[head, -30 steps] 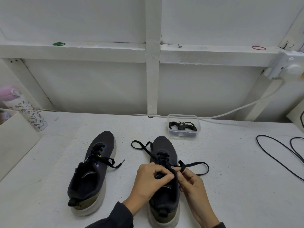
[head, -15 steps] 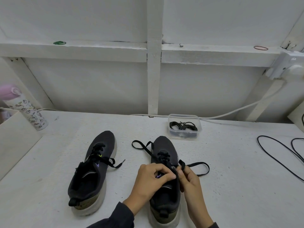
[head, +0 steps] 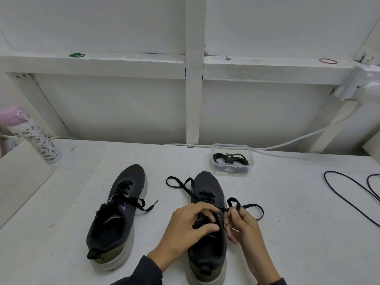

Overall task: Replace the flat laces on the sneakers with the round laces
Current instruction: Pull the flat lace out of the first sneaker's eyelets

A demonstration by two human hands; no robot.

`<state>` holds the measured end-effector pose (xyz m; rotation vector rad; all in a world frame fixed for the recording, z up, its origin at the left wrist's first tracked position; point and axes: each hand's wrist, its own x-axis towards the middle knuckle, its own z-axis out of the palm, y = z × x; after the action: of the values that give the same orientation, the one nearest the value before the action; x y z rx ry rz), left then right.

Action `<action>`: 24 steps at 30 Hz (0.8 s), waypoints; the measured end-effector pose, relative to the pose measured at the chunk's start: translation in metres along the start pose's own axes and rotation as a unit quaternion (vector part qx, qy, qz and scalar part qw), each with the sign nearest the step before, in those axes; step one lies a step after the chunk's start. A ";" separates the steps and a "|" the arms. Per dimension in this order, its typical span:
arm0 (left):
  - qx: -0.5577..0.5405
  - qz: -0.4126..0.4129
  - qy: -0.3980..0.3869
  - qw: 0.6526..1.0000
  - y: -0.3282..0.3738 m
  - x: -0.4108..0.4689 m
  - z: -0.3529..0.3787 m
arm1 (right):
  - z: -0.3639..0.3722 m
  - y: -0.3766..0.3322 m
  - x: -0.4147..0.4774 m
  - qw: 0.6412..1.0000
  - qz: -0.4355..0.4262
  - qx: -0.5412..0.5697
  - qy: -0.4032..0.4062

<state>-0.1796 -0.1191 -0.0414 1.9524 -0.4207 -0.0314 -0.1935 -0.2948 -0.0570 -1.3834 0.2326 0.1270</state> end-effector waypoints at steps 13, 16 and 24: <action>-0.060 -0.126 0.095 0.986 -0.025 -0.010 -0.005 | -0.044 -0.030 -0.012 0.915 -0.025 -0.395 0.081; -0.065 -0.135 0.106 0.983 -0.020 -0.007 -0.007 | -0.010 -0.028 -0.018 0.969 -0.048 -0.243 -0.019; -0.048 -0.136 0.059 0.988 -0.014 -0.005 -0.017 | 0.032 0.012 -0.021 0.978 -0.067 -0.195 0.019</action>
<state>-0.1768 -0.0980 -0.0479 1.8927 -0.0706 -0.1085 -0.2138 -0.2596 -0.0583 -1.7887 0.1495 0.0353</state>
